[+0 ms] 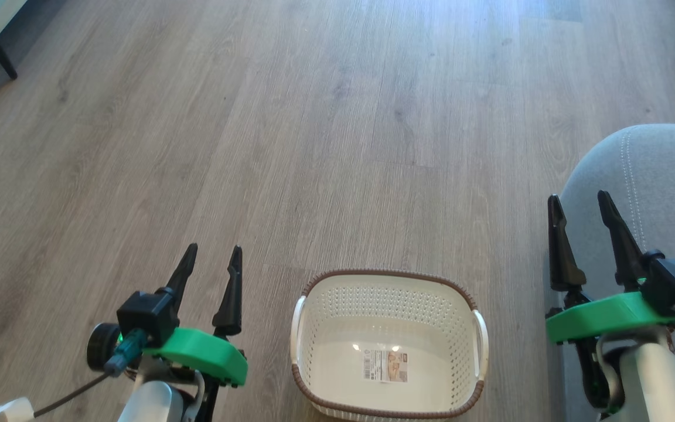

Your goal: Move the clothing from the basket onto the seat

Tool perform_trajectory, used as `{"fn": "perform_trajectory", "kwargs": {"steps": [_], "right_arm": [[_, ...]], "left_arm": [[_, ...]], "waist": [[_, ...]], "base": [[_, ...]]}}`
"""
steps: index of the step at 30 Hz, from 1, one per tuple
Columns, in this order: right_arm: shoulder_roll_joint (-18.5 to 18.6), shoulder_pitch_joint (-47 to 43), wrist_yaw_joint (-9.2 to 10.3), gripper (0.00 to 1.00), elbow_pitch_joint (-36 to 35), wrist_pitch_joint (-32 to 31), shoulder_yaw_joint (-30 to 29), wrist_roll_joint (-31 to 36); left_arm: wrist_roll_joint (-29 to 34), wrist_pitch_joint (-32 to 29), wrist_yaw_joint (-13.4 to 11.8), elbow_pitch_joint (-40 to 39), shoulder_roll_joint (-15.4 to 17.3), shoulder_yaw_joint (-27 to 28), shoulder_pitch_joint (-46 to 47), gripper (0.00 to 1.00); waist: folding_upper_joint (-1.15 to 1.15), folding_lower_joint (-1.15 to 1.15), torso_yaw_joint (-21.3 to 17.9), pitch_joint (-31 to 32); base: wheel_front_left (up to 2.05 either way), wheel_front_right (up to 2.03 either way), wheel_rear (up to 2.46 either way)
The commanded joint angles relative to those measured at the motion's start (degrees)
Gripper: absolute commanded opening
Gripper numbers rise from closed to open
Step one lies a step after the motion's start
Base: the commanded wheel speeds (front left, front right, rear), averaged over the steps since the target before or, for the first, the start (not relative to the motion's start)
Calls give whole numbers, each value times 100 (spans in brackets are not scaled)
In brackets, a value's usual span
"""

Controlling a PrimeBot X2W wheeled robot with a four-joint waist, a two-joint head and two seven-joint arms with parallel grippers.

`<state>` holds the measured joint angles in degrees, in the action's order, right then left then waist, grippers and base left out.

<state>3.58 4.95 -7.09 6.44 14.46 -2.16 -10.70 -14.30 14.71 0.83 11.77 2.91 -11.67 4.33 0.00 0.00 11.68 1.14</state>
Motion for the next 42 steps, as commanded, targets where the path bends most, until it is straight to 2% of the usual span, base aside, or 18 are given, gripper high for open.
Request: {"fn": "perform_trajectory", "kwargs": {"steps": [1, 9, 14, 17, 30, 42], "right_arm": [[-32, 59, -40, 100, -238, 52, 86, 72], [-67, -415, -40, 100, -268, 53, -135, -74], [-68, -553, -40, 100, -219, 53, -63, -52], [-69, -581, -40, 100, -191, 53, 58, 229], [-69, -558, -40, 100, -119, 53, -67, 102], [-70, -549, -40, 100, -121, 53, -105, 22]], "left_arm": [[-4, 29, -11, -250, -3, 181, 102, 100], [-30, 29, -37, -314, -3, -9, -85, 100], [24, 29, -41, -183, -3, -49, -163, 100], [98, 29, -61, -97, -3, -24, -189, 100], [448, 29, -183, -135, -3, -69, -136, 100], [468, 29, -301, -347, -3, 58, -141, 100]], "waist": [[0, 0, 0, 14], [0, 0, -74, 139], [0, 0, -152, 172], [0, 0, -188, 184], [0, 0, -287, 163], [0, 0, -374, 144]], "base": [[0, 0, 0], [0, 0, 0], [0, 0, 0], [0, 0, 0], [0, 0, 0], [0, 0, 0]]}}
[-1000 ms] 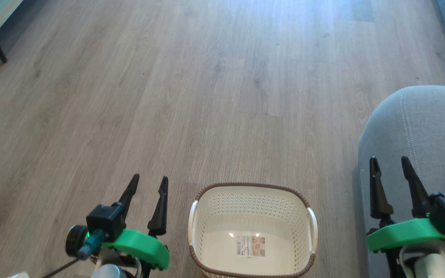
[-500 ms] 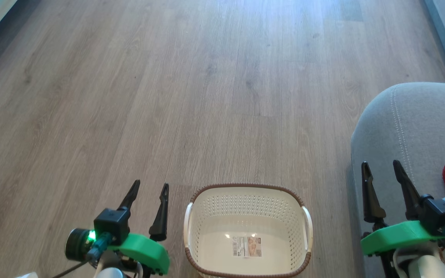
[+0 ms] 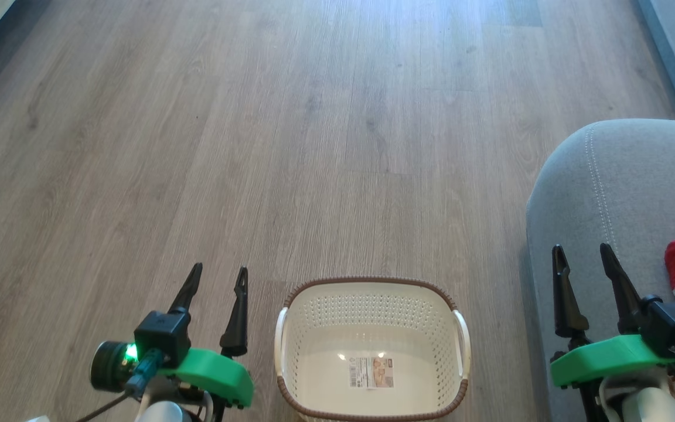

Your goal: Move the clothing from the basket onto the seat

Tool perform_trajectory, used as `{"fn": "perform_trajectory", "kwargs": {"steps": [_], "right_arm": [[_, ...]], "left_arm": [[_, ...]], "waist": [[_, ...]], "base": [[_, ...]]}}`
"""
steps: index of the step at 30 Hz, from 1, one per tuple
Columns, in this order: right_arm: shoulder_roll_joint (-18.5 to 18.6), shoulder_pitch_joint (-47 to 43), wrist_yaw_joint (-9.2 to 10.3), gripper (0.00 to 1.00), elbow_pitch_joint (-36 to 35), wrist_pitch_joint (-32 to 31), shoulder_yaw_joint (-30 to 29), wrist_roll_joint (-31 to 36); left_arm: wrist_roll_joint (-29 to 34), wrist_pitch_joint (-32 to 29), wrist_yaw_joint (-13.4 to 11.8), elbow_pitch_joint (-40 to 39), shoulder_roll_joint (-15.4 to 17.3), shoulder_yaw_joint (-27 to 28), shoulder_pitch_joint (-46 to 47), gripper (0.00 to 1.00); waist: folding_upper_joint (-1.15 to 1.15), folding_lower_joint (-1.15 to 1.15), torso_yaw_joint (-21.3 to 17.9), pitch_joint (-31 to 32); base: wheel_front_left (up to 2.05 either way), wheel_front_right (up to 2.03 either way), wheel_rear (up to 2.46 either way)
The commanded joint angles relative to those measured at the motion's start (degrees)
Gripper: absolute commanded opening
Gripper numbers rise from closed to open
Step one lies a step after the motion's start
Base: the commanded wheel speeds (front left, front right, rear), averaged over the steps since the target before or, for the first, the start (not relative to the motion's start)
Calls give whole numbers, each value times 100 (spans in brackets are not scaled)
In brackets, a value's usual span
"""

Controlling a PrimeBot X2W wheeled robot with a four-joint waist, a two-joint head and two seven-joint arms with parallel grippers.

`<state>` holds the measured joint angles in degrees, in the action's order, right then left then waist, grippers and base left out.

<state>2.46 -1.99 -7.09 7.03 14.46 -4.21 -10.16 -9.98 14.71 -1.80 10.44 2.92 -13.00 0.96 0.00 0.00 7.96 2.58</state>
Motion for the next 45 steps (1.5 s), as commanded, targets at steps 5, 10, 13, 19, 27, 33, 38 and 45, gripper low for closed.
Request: {"fn": "perform_trajectory", "kwargs": {"steps": [5, 10, 13, 19, 27, 33, 38, 45], "right_arm": [[42, 139, -40, 100, -168, 53, 99, -71], [42, 150, -40, 100, -178, 53, 93, -48], [42, 143, -40, 100, -175, 53, 104, 7], [42, 140, -40, 100, -181, 53, 96, 6], [42, 132, -40, 100, -186, 53, 96, 24], [42, 129, -40, 100, -193, 53, 92, 30], [42, 146, -40, 0, -182, 53, 91, -28], [-25, -21, 5, 0, 356, -78, -37, -212]], "left_arm": [[-77, 29, -78, -212, -4, 234, 149, 100], [-104, 29, -51, -192, -4, 216, 168, 100], [-436, 29, -82, -202, -4, 282, 146, 100], [-427, 29, -46, -140, -4, 283, 146, 100], [-338, 29, -27, -140, -4, 264, 160, 100], [-388, 29, 46, -119, -4, 246, 153, 100], [-463, 29, 57, -132, -4, 265, 154, 0], [-671, -45, 65, 348, 5, 53, -103, 0]], "waist": [[0, 0, -19, 3], [0, 0, -25, -3], [0, 0, -26, -1], [0, 0, -35, 4], [0, 0, -33, -8], [0, 0, -36, -11], [0, 0, -42, -9], [0, 0, -62, -17]], "base": [[0, 0, 0], [0, 0, 0], [0, 0, 0], [0, 0, 0], [0, 0, 0], [0, 0, 0], [0, 0, 0], [0, 0, 0]]}}
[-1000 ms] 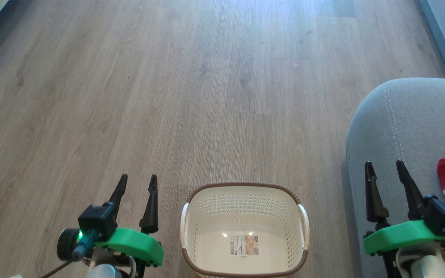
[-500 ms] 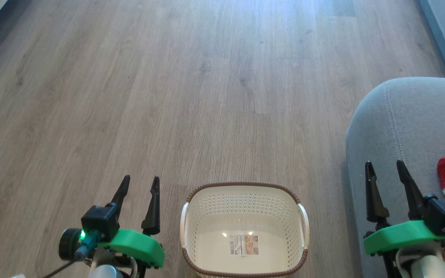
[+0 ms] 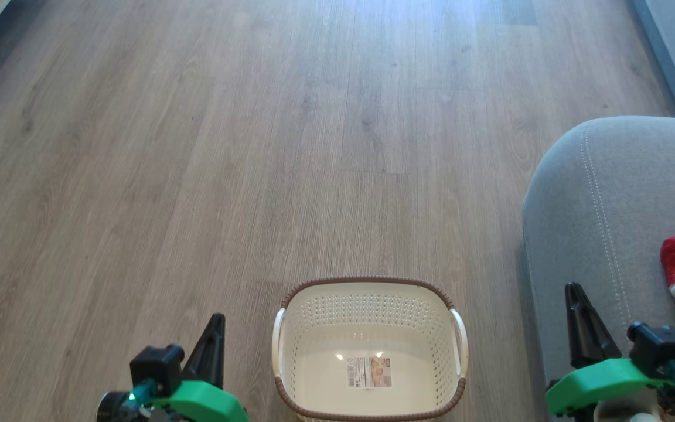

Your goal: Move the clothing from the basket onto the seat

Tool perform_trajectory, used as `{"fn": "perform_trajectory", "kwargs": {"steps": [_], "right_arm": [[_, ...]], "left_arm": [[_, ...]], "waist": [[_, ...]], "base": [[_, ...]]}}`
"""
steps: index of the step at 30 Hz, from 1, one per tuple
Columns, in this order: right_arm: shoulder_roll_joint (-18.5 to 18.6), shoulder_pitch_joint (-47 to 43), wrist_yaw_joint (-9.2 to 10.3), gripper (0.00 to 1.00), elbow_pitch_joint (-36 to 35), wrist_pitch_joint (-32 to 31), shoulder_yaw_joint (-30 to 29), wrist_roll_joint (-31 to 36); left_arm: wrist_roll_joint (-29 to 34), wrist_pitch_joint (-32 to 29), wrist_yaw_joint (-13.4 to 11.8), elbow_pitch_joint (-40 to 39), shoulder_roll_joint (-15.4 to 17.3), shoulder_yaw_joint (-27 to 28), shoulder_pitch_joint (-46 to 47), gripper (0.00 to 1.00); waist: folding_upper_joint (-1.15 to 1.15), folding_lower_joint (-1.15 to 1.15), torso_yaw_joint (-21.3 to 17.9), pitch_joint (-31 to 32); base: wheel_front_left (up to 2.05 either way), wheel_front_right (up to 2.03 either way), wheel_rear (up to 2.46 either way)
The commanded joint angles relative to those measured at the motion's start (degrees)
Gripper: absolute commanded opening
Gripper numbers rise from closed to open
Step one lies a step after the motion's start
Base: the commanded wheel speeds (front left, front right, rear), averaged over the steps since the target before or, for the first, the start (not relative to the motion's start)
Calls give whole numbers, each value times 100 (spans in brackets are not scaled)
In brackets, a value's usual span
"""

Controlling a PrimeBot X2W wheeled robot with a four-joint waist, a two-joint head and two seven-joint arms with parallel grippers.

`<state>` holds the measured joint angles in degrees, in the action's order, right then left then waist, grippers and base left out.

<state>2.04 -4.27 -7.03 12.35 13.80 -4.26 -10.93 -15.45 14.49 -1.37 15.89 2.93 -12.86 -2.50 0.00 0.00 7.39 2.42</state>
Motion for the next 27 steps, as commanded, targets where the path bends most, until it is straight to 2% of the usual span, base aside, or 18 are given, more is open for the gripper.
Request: {"fn": "perform_trajectory", "kwargs": {"steps": [1, 27], "right_arm": [[18, 214, -2, 0, -173, -30, -35, -201], [32, 380, -11, 0, -115, -449, -64, -1910]], "left_arm": [[-190, -38, 28, -197, 7, 52, 248, 0], [-1863, -427, 214, -179, 58, 387, 387, 0]], "waist": [[0, 0, -12, -4], [0, 0, -168, -59]], "base": [[0, 0, 0], [0, 0, 0]]}}
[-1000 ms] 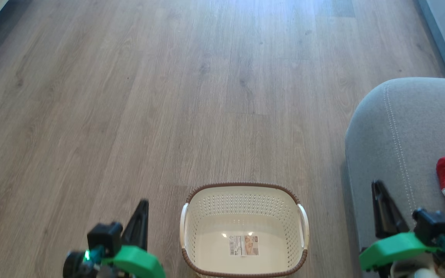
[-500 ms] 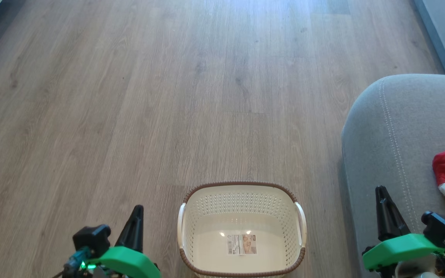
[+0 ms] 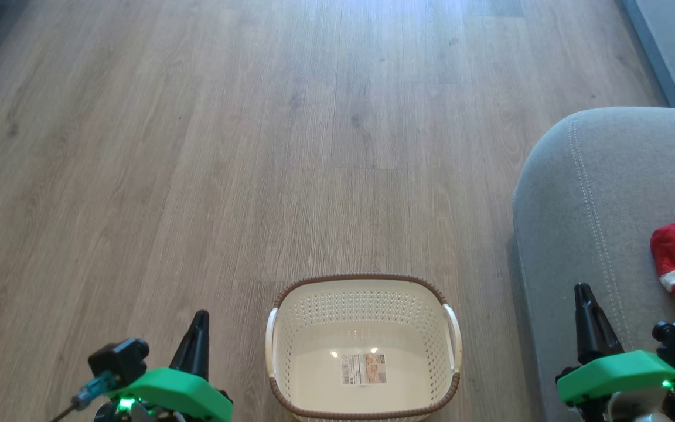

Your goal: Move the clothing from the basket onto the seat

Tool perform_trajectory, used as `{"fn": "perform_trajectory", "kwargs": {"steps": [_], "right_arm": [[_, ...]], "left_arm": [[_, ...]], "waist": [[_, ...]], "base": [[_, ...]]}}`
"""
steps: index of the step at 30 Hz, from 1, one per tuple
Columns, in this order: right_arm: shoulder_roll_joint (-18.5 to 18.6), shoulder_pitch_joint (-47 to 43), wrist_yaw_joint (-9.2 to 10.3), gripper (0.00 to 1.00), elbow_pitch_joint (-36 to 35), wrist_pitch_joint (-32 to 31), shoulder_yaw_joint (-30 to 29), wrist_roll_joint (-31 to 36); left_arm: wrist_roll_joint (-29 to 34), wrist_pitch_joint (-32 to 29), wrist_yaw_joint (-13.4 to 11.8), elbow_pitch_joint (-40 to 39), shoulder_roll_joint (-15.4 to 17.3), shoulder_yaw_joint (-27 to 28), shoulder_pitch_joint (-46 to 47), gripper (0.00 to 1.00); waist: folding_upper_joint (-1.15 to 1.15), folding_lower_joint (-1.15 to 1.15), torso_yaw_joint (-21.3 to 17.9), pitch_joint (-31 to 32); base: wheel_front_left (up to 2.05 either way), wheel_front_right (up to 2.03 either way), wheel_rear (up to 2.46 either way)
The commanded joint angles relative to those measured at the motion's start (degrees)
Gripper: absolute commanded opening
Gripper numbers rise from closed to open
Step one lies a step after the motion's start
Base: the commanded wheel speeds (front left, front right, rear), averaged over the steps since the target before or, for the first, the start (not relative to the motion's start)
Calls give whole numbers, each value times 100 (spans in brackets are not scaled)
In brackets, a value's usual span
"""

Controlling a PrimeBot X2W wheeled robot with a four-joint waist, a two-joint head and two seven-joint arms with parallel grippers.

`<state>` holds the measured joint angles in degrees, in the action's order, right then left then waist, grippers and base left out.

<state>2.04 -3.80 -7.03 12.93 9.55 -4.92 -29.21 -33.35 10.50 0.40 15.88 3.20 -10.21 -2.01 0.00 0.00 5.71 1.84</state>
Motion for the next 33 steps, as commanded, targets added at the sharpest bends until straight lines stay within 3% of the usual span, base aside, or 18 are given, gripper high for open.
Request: {"fn": "perform_trajectory", "kwargs": {"steps": [1, 33], "right_arm": [[33, 340, -12, 0, -170, -41, 0, -148], [50, 565, -23, 0, -75, -574, -55, -2246]], "left_arm": [[-136, -44, 45, -178, 32, 136, 342, 0], [-2151, -556, 271, -187, 56, 596, 498, 0]], "waist": [[0, 0, -6, -3], [0, 0, -199, -71]], "base": [[0, 0, 0], [0, 0, 0]]}}
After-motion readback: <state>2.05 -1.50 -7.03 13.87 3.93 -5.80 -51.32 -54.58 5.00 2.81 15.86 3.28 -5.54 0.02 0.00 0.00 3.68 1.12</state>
